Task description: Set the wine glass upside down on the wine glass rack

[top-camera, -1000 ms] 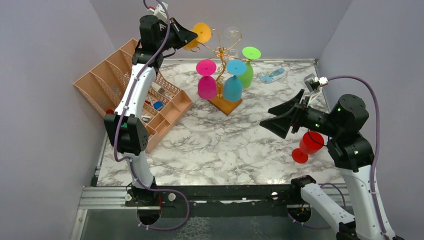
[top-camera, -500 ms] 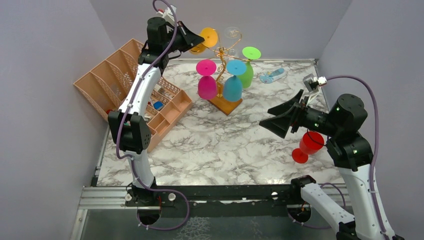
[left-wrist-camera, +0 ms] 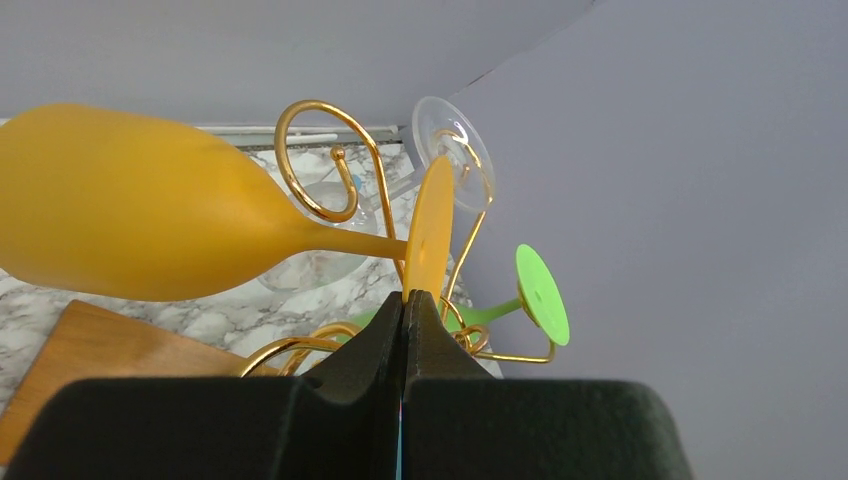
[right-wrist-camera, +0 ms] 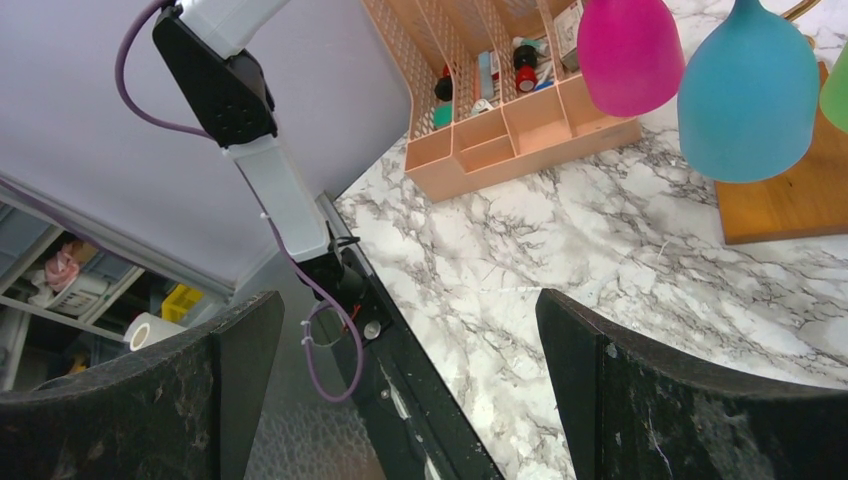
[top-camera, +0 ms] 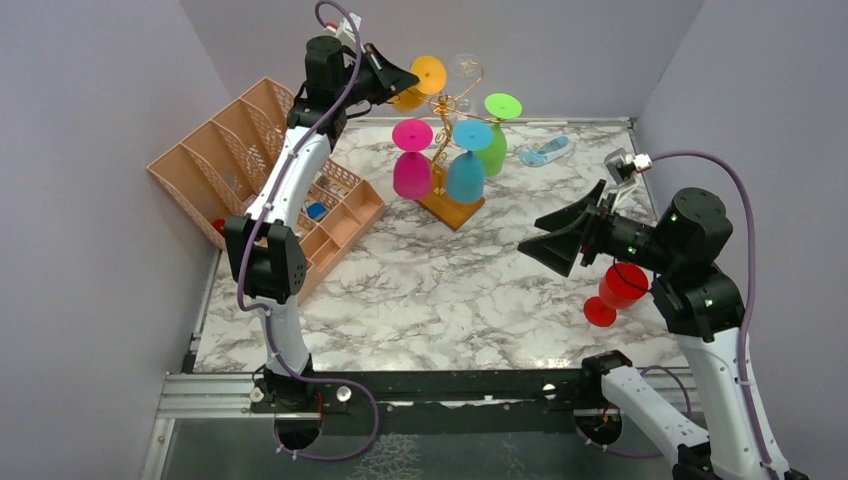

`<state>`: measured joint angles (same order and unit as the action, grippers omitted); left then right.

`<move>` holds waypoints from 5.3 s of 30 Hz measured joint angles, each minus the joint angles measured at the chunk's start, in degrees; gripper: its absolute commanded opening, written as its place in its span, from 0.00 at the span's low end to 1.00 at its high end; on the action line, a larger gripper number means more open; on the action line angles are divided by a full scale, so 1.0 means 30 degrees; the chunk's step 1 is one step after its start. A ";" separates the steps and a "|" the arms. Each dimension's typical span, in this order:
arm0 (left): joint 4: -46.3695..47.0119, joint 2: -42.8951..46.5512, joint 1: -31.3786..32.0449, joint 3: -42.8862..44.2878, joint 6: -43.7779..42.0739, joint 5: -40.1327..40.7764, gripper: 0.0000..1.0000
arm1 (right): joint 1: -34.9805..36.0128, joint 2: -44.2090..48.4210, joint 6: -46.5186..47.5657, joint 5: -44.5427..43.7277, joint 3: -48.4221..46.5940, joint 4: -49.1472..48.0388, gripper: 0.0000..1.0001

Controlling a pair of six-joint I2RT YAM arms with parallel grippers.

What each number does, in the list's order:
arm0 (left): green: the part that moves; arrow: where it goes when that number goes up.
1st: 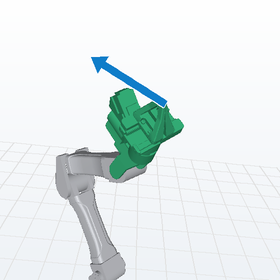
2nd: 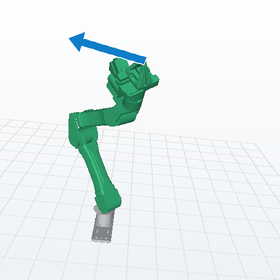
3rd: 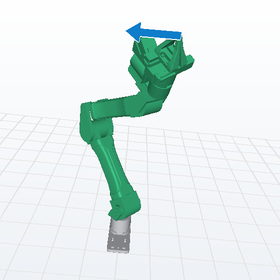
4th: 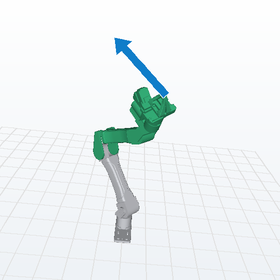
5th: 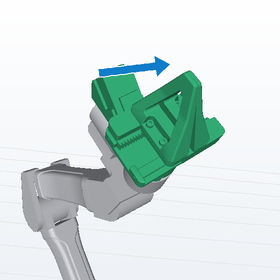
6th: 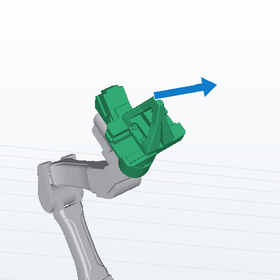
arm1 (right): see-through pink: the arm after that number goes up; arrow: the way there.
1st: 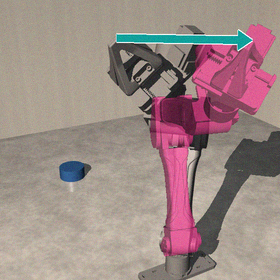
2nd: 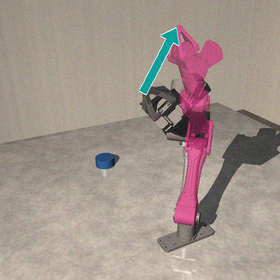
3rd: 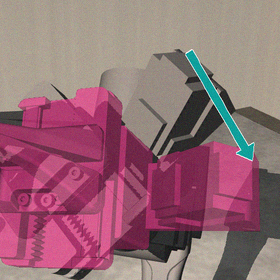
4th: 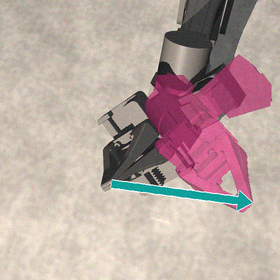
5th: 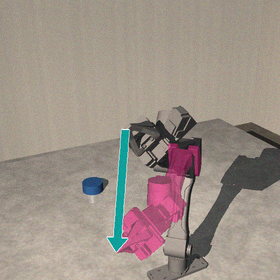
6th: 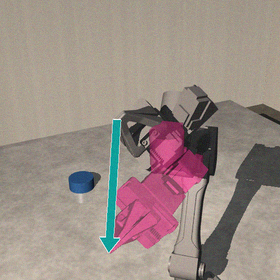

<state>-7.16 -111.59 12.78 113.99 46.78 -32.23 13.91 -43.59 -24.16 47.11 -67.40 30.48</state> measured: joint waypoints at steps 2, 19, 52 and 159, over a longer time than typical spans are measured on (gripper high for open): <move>0.0255 -0.0087 0.0036 0.0000 0.0335 -0.0044 0.00 | 0.0000 0.0000 0.0000 0.0000 0.0029 0.0000 1.00; 0.1523 -0.0743 0.0379 0.0576 0.1945 -0.0051 0.00 | 0.0000 0.0015 0.0015 -0.0219 0.0029 0.0000 1.00; 0.2251 -0.1763 0.0408 0.2157 0.2441 0.0809 0.00 | 0.0000 0.0051 0.0029 -0.0342 0.0029 0.0000 1.00; 0.2761 0.2040 -0.0495 -0.2295 0.2157 0.4087 0.59 | 0.0000 0.0503 0.0568 -0.1260 0.0321 0.0087 1.00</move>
<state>1.13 -105.47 11.29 107.11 53.25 -19.97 13.91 -42.09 -22.46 43.33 -66.43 30.74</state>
